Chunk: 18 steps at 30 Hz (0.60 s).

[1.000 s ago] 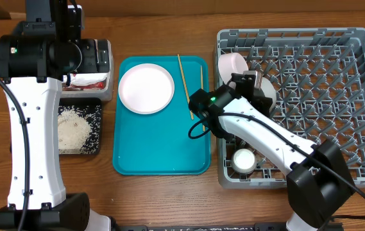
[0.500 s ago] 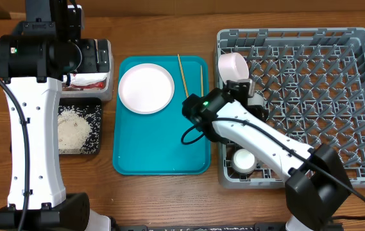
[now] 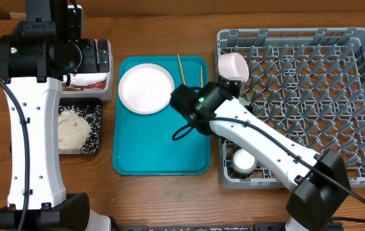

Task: Sort waste into correct bins and load items into the dishwasher
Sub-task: 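Move the right gripper back over the pink plate on the teal tray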

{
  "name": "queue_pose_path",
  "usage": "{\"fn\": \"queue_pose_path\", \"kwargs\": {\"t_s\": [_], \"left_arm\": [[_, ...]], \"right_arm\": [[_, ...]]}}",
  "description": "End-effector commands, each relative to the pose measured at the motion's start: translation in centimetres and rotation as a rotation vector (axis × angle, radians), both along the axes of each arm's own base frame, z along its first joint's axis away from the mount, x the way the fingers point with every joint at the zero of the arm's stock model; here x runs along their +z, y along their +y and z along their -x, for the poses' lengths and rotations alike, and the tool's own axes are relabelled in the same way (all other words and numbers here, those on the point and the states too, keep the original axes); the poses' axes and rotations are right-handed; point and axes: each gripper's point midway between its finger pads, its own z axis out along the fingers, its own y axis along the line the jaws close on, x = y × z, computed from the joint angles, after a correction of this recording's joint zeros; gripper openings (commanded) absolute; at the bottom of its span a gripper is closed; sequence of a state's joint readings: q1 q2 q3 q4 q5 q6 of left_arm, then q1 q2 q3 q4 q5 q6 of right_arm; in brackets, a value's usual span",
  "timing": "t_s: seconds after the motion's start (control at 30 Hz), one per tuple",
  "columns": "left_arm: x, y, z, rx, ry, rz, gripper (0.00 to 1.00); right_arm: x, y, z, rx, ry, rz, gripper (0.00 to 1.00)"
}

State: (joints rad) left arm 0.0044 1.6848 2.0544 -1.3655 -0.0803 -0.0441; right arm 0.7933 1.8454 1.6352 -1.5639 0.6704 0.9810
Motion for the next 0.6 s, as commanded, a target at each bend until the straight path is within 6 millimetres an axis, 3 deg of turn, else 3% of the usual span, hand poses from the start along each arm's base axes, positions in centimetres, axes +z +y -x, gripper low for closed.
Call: {"fn": "queue_pose_path", "kwargs": {"t_s": [0.0, 0.13, 0.2, 0.33, 0.43, 0.57], "left_arm": [[0.9, 0.2, 0.1, -0.011, -0.025, -0.020, 1.00], [0.9, 0.2, 0.1, -0.011, -0.025, -0.020, 1.00], [0.9, 0.2, 0.1, -0.012, -0.025, -0.019, 1.00], [0.9, 0.2, 0.1, -0.011, -0.025, -0.020, 1.00], [0.9, 0.2, 0.1, -0.012, -0.025, -0.019, 1.00], [0.9, 0.2, 0.1, -0.011, -0.025, -0.020, 1.00]], "right_arm": [[1.5, 2.9, -0.8, 0.048, 0.003, -0.149, 0.72], [2.8, 6.1, -3.2, 0.125, -0.074, -0.275, 0.73], [3.1, 7.9, -4.5, 0.173, -0.117, -0.338, 0.67], [3.3, 13.7, -8.4, 0.219, -0.279, -0.594, 0.61], [1.1, 16.6, -9.6, 0.216, -0.298, -0.715, 0.60], [-3.0, 17.9, -10.5, 0.149, -0.246, -0.774, 0.60]]}}
